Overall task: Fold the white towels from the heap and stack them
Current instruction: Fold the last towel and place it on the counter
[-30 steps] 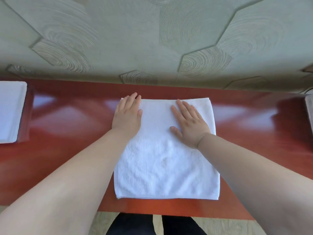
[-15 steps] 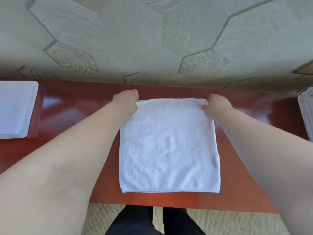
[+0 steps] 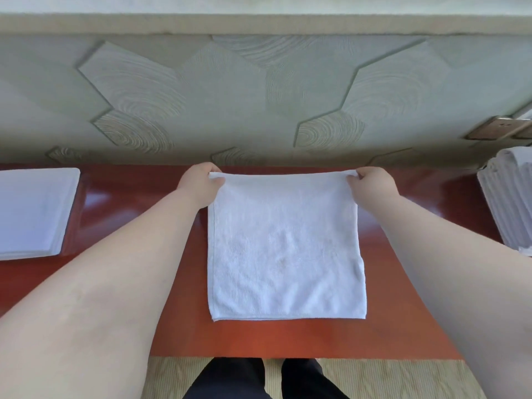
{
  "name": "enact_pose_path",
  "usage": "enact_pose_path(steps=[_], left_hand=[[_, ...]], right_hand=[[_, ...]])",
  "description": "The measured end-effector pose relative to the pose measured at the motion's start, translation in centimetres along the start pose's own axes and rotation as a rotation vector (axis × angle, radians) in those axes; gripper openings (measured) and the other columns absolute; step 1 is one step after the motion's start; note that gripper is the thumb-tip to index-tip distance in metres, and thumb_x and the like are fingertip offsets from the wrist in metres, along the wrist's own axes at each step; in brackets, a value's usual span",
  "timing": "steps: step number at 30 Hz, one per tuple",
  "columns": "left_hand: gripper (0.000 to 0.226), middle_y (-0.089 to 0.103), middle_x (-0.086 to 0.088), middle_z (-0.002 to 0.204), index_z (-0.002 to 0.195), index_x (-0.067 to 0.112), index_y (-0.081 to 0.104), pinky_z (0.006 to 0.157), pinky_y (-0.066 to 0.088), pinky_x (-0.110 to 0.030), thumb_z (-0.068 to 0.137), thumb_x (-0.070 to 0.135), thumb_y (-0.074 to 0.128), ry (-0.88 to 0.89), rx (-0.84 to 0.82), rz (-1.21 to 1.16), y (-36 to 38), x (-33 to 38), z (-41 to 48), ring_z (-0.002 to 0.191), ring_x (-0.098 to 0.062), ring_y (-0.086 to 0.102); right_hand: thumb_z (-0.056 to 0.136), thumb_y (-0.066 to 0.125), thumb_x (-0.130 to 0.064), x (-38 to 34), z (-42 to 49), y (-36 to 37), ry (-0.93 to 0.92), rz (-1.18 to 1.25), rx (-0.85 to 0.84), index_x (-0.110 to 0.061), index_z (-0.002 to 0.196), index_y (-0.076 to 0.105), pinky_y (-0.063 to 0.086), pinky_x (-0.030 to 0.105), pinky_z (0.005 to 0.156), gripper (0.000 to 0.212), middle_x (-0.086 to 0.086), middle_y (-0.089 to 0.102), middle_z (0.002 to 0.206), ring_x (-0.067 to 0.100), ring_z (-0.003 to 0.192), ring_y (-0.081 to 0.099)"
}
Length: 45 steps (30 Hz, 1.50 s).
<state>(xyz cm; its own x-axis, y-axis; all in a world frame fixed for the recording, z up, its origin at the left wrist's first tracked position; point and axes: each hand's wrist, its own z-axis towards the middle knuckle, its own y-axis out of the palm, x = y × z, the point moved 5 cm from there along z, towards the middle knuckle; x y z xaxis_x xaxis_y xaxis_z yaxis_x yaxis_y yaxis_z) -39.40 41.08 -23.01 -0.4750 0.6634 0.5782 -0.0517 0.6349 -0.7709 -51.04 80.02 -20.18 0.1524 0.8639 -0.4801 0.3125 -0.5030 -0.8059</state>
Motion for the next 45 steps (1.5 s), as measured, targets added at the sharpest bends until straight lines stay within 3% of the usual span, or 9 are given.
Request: enact_pose_path(steps=[5, 10, 15, 18, 21, 30, 35, 38, 45], left_hand=[[0.004, 0.066, -0.002, 0.091, 0.093, 0.019, 0.062, 0.07, 0.039, -0.032, 0.097, 0.019, 0.063, 0.009, 0.084, -0.049, -2.9, 2.6, -0.4, 0.083, -0.027, 0.059], [0.006, 0.065, 0.008, 0.086, 0.091, 0.025, 0.059, 0.073, 0.043, -0.038, 0.093, 0.02, 0.06, 0.097, 0.097, -0.012, -3.1, 2.9, -5.1, 0.083, -0.024, 0.058], [0.016, 0.06, 0.003, 0.087, 0.09, 0.025, 0.062, 0.072, 0.032, -0.041, 0.077, 0.022, 0.055, 0.386, 0.138, 0.597, 0.3, 0.6, -12.9, 0.081, -0.03, 0.056], [0.018, 0.057, -0.001, 0.084, 0.088, 0.021, 0.062, 0.068, 0.035, -0.042, 0.07, 0.022, 0.061, 0.476, 0.179, 0.724, 2.8, -1.0, -16.8, 0.074, -0.031, 0.055], [0.026, 0.056, -0.002, 0.084, 0.089, 0.019, 0.062, 0.069, 0.034, -0.043, 0.067, 0.016, 0.075, 0.441, 0.157, 0.797, 5.3, -2.5, -19.0, 0.074, -0.03, 0.053], [0.042, 0.055, -0.002, 0.096, 0.116, 0.024, 0.064, 0.072, 0.036, -0.041, 0.076, 0.032, 0.073, 0.293, 0.077, 0.735, 8.2, -3.4, -20.2, 0.073, -0.026, 0.054], [0.043, 0.053, -0.005, 0.075, 0.097, 0.013, 0.067, 0.059, 0.03, -0.036, 0.06, 0.006, 0.088, 0.377, 0.079, 0.783, 7.6, -4.0, -19.0, 0.05, -0.027, 0.052], [0.042, 0.052, -0.004, 0.074, 0.093, 0.014, 0.066, 0.059, 0.026, -0.037, 0.058, 0.002, 0.085, 0.377, 0.111, 0.801, 6.5, -3.9, -19.0, 0.053, -0.028, 0.052], [0.039, 0.051, 0.0, 0.094, 0.111, 0.021, 0.065, 0.068, 0.032, -0.038, 0.072, 0.023, 0.069, 0.253, -0.017, 0.862, 7.6, -6.1, -21.4, 0.073, -0.024, 0.052]], right_hand=[[0.101, 0.044, -0.019, -1.3, -0.8, -2.0, 0.085, 0.432, -0.094, -0.018, 0.103, 0.062, 0.051, 0.032, 0.066, 0.018, 0.001, 0.079, 0.082, 0.015, 0.058, 0.071], [0.094, 0.045, -0.012, 0.5, -4.4, -2.4, 0.051, 0.555, -0.085, -0.01, 0.099, 0.066, 0.056, 0.036, 0.076, 0.022, 0.002, 0.08, 0.089, 0.021, 0.073, 0.076], [0.102, 0.056, -0.044, 5.6, -9.7, 1.6, 0.237, 0.74, -0.204, -0.009, 0.096, 0.065, 0.055, 0.037, 0.073, 0.037, 0.011, 0.078, 0.085, 0.025, 0.075, 0.077], [0.094, 0.069, -0.038, 7.9, -12.2, 3.2, 0.216, 0.564, -0.163, -0.012, 0.084, 0.064, 0.06, 0.045, 0.077, 0.029, 0.006, 0.077, 0.076, 0.021, 0.074, 0.077], [0.089, 0.069, -0.025, 9.5, -13.5, 4.4, 0.18, 0.373, -0.147, -0.013, 0.084, 0.063, 0.055, 0.035, 0.066, 0.014, -0.001, 0.075, 0.066, 0.023, 0.062, 0.068], [0.087, 0.064, -0.02, 11.3, -14.6, 5.9, 0.005, 0.002, -0.211, -0.029, 0.099, 0.057, 0.045, 0.03, 0.06, 0.016, -0.006, 0.063, 0.081, 0.016, 0.073, 0.061], [0.091, 0.059, -0.02, 11.0, -15.1, 5.5, -0.08, -0.065, -0.121, -0.027, 0.094, 0.06, 0.045, 0.032, 0.062, 0.008, -0.008, 0.062, 0.077, 0.02, 0.074, 0.06], [0.088, 0.06, -0.024, 10.9, -15.8, 4.6, -0.151, -0.027, -0.005, -0.027, 0.085, 0.059, 0.041, 0.031, 0.061, 0.005, -0.01, 0.061, 0.076, 0.012, 0.071, 0.057], [0.094, 0.056, -0.033, 13.2, -16.5, 7.1, -0.121, -0.272, -0.221, -0.036, 0.094, 0.051, 0.052, 0.037, 0.071, 0.006, -0.007, 0.058, 0.099, 0.024, 0.083, 0.06]])
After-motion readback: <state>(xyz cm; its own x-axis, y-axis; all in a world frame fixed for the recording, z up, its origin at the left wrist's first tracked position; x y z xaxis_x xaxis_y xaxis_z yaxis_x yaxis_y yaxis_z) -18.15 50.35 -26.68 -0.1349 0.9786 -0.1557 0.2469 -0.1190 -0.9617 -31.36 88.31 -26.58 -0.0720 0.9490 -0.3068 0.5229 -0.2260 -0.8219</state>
